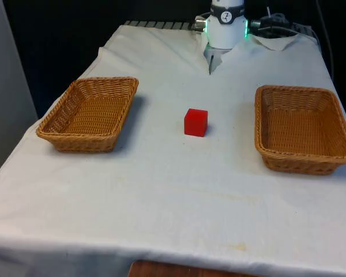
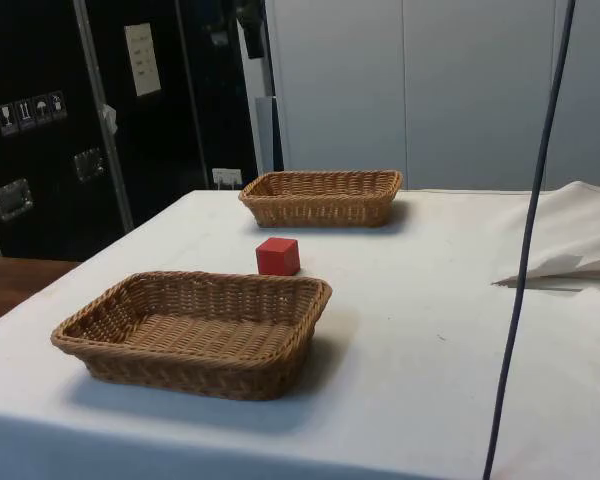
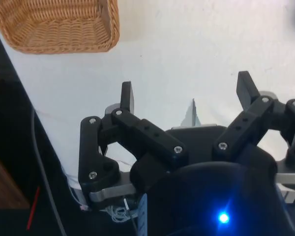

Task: Pick up the red cube and place it into the right basket.

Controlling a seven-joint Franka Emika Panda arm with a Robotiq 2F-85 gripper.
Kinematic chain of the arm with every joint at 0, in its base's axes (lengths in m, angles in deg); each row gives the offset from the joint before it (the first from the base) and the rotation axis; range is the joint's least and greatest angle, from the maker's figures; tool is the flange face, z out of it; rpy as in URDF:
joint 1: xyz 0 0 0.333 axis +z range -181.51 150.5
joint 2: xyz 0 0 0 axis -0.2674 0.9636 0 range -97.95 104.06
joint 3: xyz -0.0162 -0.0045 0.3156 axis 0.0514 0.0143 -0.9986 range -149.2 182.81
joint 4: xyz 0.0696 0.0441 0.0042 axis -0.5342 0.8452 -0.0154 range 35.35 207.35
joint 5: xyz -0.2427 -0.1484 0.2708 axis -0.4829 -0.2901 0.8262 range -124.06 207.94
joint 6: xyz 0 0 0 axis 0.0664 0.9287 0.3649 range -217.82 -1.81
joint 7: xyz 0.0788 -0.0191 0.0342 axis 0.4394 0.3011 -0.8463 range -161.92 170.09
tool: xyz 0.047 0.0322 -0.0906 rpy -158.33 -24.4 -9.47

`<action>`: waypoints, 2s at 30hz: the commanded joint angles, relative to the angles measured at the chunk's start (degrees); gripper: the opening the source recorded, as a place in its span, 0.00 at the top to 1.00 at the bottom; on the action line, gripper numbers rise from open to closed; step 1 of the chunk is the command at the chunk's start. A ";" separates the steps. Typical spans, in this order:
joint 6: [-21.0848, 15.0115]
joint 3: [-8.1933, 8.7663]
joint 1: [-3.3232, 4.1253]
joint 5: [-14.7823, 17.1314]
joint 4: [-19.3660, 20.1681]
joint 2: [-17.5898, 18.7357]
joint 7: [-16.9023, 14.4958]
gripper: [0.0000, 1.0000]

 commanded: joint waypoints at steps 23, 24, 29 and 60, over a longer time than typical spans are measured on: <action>-12.49 -1.66 0.06 0.63 6.76 3.32 0.92 0.00; -13.18 -1.78 0.06 0.69 7.28 3.44 0.97 0.00; -16.67 -2.46 -0.06 0.97 9.68 3.95 1.20 0.00; -31.05 -2.86 -2.35 6.53 17.02 11.23 -2.81 0.00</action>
